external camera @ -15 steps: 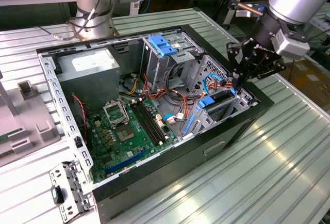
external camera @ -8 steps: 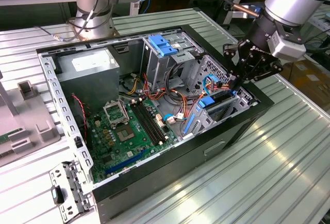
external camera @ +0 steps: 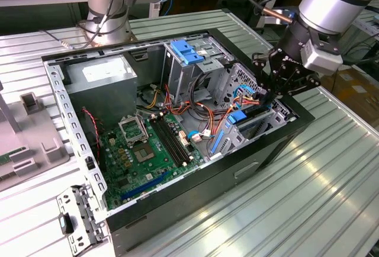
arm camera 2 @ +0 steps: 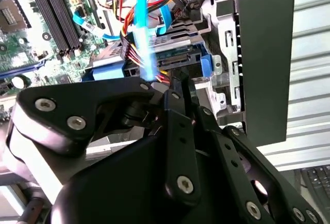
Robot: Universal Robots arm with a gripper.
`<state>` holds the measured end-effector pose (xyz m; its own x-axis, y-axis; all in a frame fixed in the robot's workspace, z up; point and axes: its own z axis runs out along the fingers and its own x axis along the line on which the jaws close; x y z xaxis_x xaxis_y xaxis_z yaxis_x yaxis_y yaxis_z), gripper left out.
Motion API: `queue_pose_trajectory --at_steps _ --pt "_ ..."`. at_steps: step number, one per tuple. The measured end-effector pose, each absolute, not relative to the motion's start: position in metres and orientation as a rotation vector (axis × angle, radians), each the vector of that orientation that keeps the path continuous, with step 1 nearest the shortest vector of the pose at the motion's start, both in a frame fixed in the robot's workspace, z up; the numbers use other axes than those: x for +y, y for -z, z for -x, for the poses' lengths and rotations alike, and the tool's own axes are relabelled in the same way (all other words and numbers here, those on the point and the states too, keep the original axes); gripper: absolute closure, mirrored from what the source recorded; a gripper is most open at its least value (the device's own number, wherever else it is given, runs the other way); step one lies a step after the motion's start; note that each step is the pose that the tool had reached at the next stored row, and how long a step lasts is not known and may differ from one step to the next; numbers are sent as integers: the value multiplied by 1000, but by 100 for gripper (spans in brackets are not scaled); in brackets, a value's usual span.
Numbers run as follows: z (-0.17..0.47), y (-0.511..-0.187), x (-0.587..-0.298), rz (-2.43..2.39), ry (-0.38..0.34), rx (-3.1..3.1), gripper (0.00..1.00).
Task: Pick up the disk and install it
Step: 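Insert the first disk wire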
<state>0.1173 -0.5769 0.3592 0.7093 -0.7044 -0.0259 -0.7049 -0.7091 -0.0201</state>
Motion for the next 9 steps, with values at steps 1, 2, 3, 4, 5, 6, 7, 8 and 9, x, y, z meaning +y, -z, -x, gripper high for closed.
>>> queue_pose_trajectory --at_steps 1,2,3,4,5,6,7,8,9 --pt "-117 -358 -577 2871 -25 1203 82" --pt "-117 -358 -577 2864 -25 1219 82" --pt "-117 -357 -577 2856 -25 1237 82" --pt "-116 -357 -577 2850 -24 1251 82" --pt "-116 -356 -577 2845 -24 1263 82" --pt "-115 -356 -577 2840 -24 1273 82" --pt "-115 -356 -577 2836 -24 1281 82" --pt "-114 -356 -577 2833 -24 1289 82" --pt "-114 -356 -577 2828 -24 1299 82"
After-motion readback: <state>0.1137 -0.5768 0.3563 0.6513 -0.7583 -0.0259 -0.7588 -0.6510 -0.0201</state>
